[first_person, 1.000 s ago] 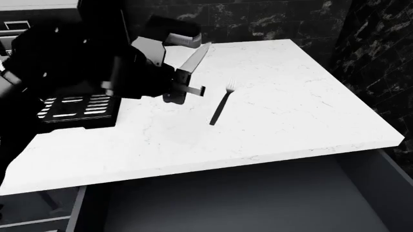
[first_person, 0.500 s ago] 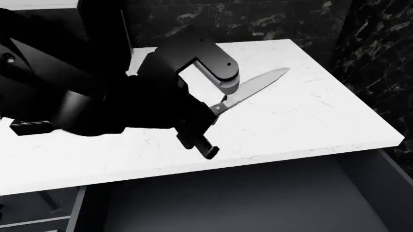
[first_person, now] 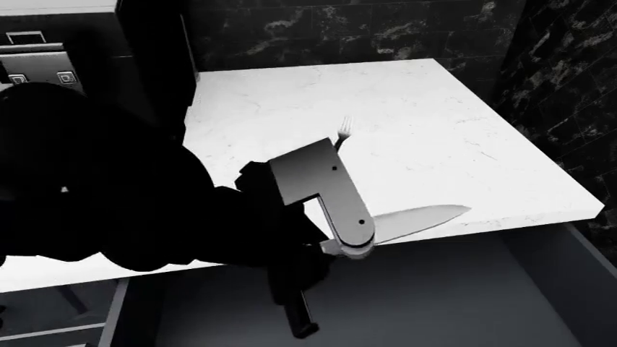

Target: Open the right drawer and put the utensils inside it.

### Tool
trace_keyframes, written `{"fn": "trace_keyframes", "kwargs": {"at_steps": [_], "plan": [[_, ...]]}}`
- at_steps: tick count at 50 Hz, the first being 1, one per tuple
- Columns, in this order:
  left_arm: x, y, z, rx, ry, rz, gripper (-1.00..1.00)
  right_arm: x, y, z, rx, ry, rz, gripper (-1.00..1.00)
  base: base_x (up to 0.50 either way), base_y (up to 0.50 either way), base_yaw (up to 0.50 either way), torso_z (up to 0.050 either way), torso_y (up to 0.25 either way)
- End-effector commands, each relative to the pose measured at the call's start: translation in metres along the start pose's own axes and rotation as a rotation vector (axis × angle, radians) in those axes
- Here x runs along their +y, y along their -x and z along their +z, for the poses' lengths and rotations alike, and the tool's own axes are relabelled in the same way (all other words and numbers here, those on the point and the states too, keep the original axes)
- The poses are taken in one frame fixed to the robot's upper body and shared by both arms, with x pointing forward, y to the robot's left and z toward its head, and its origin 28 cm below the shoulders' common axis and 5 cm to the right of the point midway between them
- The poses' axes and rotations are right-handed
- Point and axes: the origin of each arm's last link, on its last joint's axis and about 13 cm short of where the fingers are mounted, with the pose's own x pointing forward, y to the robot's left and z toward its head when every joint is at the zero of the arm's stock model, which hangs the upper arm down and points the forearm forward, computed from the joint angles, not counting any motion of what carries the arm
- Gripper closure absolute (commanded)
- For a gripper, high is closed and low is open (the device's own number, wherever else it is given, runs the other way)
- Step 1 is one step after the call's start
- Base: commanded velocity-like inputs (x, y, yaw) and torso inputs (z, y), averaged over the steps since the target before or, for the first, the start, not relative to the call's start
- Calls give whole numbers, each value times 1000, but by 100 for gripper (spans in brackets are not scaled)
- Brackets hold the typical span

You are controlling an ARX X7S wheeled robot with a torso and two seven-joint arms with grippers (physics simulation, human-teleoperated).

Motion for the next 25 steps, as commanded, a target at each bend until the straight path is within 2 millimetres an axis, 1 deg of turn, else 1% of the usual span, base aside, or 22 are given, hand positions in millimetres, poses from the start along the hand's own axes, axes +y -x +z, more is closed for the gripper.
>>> {"fn": "trace_keyframes", "kwargs": {"at_steps": [1, 10, 15, 25], "plan": [[-9, -16, -11, 53, -43, -73, 100, -2, 0, -1, 3, 0, -3, -100, 0, 0, 0, 0, 0], [-23, -26, -17, 83, -86, -136, 100, -2, 0, -1, 1, -1, -5, -100, 0, 0, 0, 0, 0], [-29, -30, -19, 91, -94, -138, 100, -2, 0, -1, 3, -2, -5, -100, 0, 0, 0, 0, 0], [-27, -44, -26, 121, -78, -128, 100, -2, 0, -2, 4, -5, -5, -100, 0, 0, 0, 0, 0]]}}
